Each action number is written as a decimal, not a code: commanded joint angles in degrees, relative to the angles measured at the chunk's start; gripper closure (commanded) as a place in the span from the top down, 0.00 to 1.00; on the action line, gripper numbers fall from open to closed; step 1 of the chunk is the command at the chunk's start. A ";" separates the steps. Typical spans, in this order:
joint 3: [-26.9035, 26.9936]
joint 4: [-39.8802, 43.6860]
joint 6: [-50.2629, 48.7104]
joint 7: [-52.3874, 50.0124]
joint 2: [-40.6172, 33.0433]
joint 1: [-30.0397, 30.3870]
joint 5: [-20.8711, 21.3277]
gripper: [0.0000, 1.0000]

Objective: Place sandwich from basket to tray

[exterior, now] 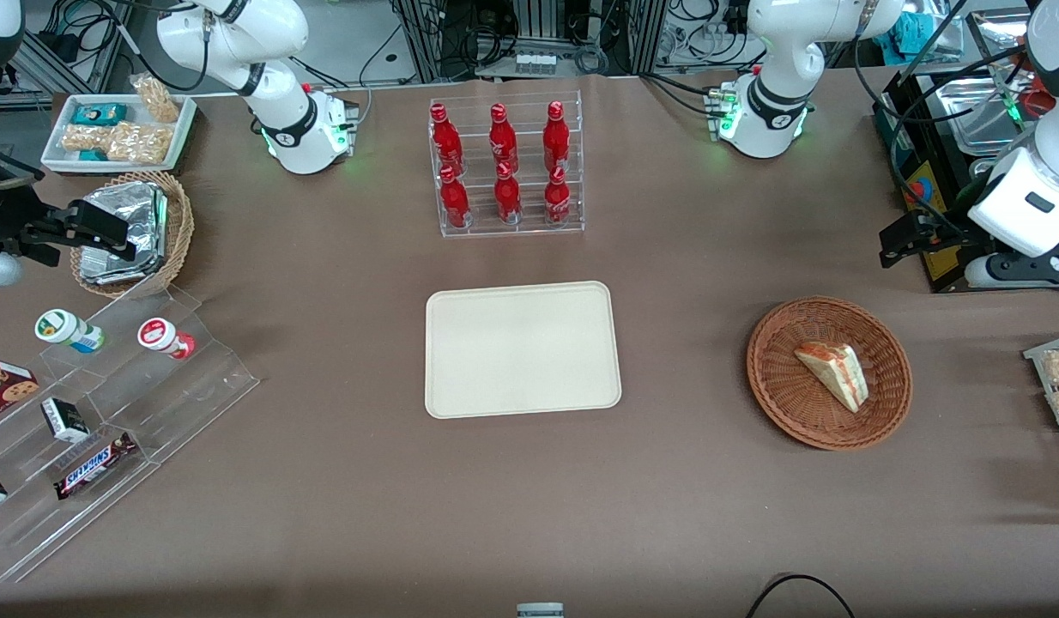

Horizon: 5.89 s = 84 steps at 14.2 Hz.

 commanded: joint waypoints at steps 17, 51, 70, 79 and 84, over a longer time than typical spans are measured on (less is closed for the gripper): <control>0.02 -4.04 0.58 0.80 2.85 0.86 0.54 1.00; 2.04 -18.38 24.23 -29.01 14.46 -9.93 5.12 0.03; -3.32 20.73 30.02 -55.10 48.74 -42.64 -2.20 0.00; -3.58 19.86 31.70 -62.74 49.80 -43.26 4.49 0.99; -3.50 18.63 29.17 -63.18 44.19 -43.52 4.67 1.00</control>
